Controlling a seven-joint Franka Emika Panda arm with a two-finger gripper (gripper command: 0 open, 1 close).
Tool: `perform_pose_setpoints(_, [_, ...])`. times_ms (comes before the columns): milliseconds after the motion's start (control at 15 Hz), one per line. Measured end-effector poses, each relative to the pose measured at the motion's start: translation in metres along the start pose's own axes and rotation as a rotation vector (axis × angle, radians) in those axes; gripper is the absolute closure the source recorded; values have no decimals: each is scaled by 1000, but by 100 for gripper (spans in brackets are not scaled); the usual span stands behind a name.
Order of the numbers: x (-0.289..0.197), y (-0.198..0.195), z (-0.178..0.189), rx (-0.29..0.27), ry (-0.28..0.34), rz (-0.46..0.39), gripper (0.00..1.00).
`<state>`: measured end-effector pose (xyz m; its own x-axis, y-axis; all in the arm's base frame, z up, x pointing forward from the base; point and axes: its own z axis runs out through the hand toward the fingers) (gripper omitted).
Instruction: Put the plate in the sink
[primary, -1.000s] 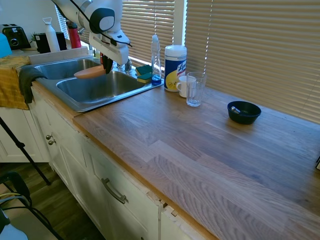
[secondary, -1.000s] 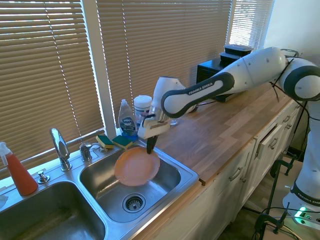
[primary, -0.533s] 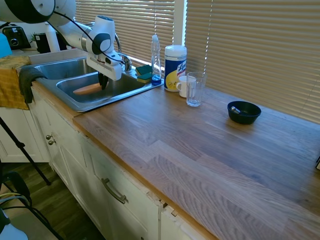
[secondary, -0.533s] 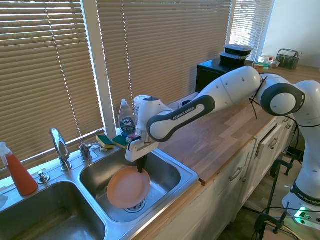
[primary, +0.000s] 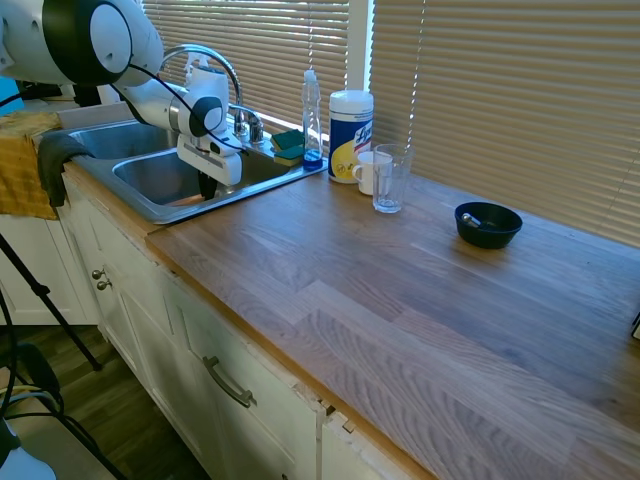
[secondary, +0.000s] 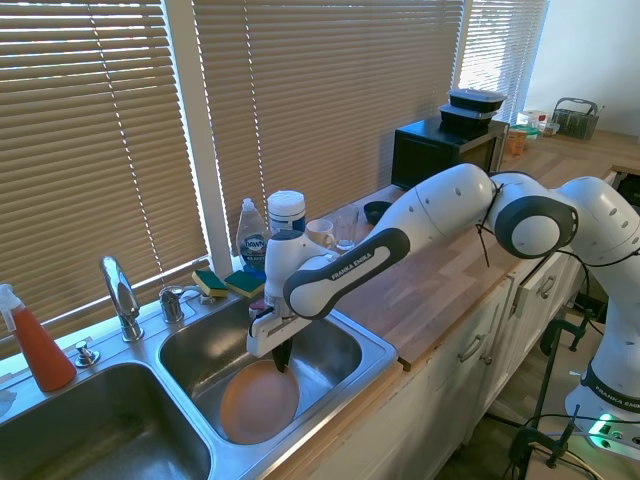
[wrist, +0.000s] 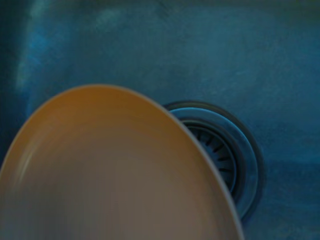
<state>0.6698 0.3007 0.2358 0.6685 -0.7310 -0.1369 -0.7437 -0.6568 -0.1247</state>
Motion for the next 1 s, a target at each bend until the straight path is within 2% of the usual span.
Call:
perform_pose_setpoints(667, [-1, -8, 1, 7, -1, -2, 0])
perform_pose_setpoints(1000, [-17, -3, -66, 60, 25, 8, 0])
